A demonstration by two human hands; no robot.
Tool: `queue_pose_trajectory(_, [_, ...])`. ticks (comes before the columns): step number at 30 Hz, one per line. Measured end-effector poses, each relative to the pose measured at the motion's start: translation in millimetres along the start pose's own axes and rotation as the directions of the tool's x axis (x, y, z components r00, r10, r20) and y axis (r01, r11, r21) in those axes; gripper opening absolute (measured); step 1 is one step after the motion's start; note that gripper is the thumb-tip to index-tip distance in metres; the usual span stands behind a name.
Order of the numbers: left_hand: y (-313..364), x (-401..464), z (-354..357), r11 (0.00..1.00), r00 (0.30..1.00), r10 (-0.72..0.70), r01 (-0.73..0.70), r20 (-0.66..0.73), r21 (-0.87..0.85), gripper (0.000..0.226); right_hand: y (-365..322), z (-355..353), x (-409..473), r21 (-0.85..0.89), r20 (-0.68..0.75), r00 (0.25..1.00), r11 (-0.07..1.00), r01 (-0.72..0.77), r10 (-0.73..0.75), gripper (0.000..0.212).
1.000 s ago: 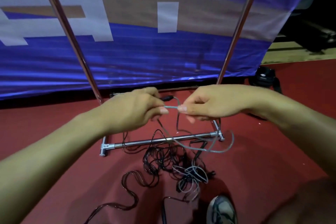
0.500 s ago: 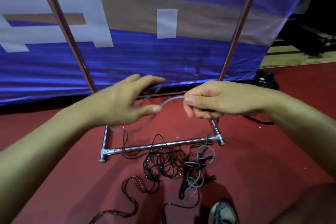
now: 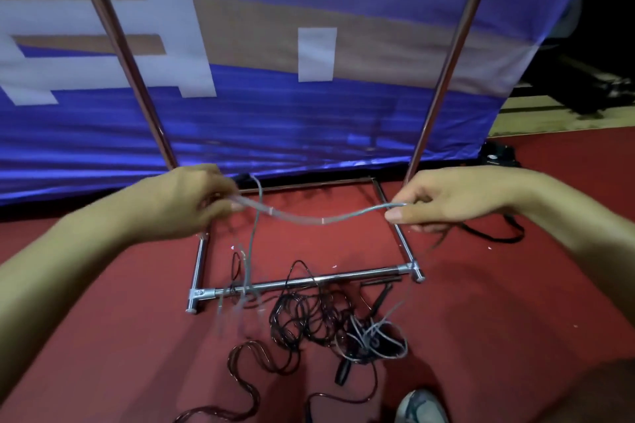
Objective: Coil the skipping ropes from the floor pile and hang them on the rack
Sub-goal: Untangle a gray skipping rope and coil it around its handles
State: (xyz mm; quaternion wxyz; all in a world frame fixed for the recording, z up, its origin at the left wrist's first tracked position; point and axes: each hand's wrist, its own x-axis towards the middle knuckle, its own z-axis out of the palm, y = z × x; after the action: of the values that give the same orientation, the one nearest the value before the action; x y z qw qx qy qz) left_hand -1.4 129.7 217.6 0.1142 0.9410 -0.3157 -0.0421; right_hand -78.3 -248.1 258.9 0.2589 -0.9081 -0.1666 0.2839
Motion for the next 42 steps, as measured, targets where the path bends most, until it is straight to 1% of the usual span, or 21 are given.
queue_pose_trajectory(2, [15.9,-1.4,6.4,0.998,0.998,0.05,-0.048,0.042,-0.05,0.088,-15.6,9.4,3.8,0.063,-0.002,0.991,0.989,0.135,-0.136,0.045])
queue_pose_trajectory(4, [39.7,0.0,3.9,0.985,0.979,0.103,-0.076,0.178,-0.155,0.088,-30.6,16.3,9.0,0.085,-0.031,0.984,0.981,0.176,-0.174,0.043])
queue_pose_trajectory(7, [67.3,2.1,0.3,0.956,0.876,0.212,-0.093,0.434,-0.28,0.106,-46.0,23.7,17.3,-0.094,-0.145,0.964,0.973,0.212,-0.224,0.036])
queue_pose_trajectory(9, [72.2,1.2,-1.4,0.942,0.824,0.269,-0.118,0.498,-0.314,0.104,-48.3,24.9,20.6,-0.238,-0.255,0.933,0.951,0.195,-0.255,0.035])
queue_pose_trajectory(12, [74.7,-1.8,-6.5,0.97,0.779,0.223,-0.117,0.586,-0.213,0.103,-40.7,16.0,18.8,-0.257,-0.368,0.909,0.961,0.104,-0.197,0.039])
queue_pose_trajectory(15, [87.7,2.7,-1.9,0.964,0.862,0.225,-0.129,0.454,-0.232,0.091,-38.1,14.8,18.7,-0.183,-0.312,0.936,0.977,0.107,-0.161,0.038])
queue_pose_trajectory(17, [101.4,12.6,9.6,0.945,0.936,0.26,-0.197,0.238,-0.261,0.051,-45.1,21.3,18.9,-0.063,-0.226,0.958,0.984,0.166,-0.177,0.034])
queue_pose_trajectory(18, [107.2,16.8,14.2,0.931,0.949,0.286,-0.243,0.129,-0.273,0.033,-48.5,24.5,19.1,0.002,-0.193,0.963,0.981,0.194,-0.19,0.032])
queue_pose_trajectory(19, [111.1,19.6,15.9,0.918,0.95,0.304,-0.274,0.066,-0.286,0.025,-50.0,26.1,19.0,0.059,-0.177,0.965,0.977,0.207,-0.194,0.03])
queue_pose_trajectory(21, [106.2,21.7,13.0,0.924,0.955,0.293,-0.275,0.033,-0.265,0.035,-48.1,22.4,16.5,0.118,-0.143,0.98,0.981,0.155,-0.137,0.033])
queue_pose_trajectory(23, [84.6,21.9,2.6,0.954,0.967,0.254,-0.248,0.018,-0.166,0.038,-38.8,14.2,11.9,0.099,-0.006,1.0,0.995,0.03,-0.029,0.041])
queue_pose_trajectory(26, [45.3,16.5,-16.9,0.996,0.997,0.081,-0.082,-0.017,-0.042,0.053,-16.8,2.5,2.7,0.028,0.166,0.977,0.99,-0.138,0.131,0.045])
queue_pose_trajectory(27, [36.6,14.5,-19.2,1.0,1.0,0.018,-0.018,-0.002,-0.016,0.055,-10.4,0.7,0.6,0.048,0.17,0.977,0.989,-0.14,0.13,0.045])
queue_pose_trajectory(29, [26.0,12.5,-15.2,0.999,0.998,-0.043,0.043,0.05,0.003,0.044,-3.2,1.3,0.2,0.127,0.114,0.993,0.991,-0.032,0.017,0.045])
queue_pose_trajectory(30, [26.4,10.9,-11.4,0.999,0.996,-0.041,0.041,0.074,0.003,0.04,-2.9,3.4,2.4,0.162,0.075,0.996,0.986,0.035,-0.048,0.044])
queue_pose_trajectory(32, [41.8,8.4,-5.1,0.999,0.995,0.016,-0.011,0.103,-0.051,0.073,-9.8,9.5,9.1,0.205,0.013,0.993,0.972,0.114,-0.119,0.042])
queue_pose_trajectory(33, [53.0,8.8,-3.0,0.994,0.993,0.052,-0.041,0.105,-0.103,0.082,-16.3,12.7,13.2,0.177,-0.015,0.989,0.973,0.147,-0.146,0.041])
queue_pose_trajectory(34, [65.6,10.0,0.3,0.984,0.99,0.107,-0.092,0.094,-0.154,0.079,-23.5,16.2,17.7,0.123,-0.05,0.984,0.976,0.178,-0.173,0.041])
queue_pose_trajectory(37, [98.8,16.4,10.2,0.947,0.971,0.234,-0.218,0.042,-0.236,0.039,-40.3,23.7,27.4,-0.009,-0.139,0.957,0.966,0.258,-0.256,0.043])
queue_pose_trajectory(39, [99.8,19.7,10.3,0.952,0.968,0.25,-0.243,0.018,-0.187,0.032,-42.6,20.9,27.6,-0.036,-0.132,0.97,0.979,0.202,-0.205,0.048])
queue_pose_trajectory(42, [68.5,21.2,1.3,0.984,0.986,0.169,-0.169,-0.004,-0.051,0.045,-30.6,4.3,20.7,-0.2,-0.008,0.999,0.979,-0.045,0.045,0.054])
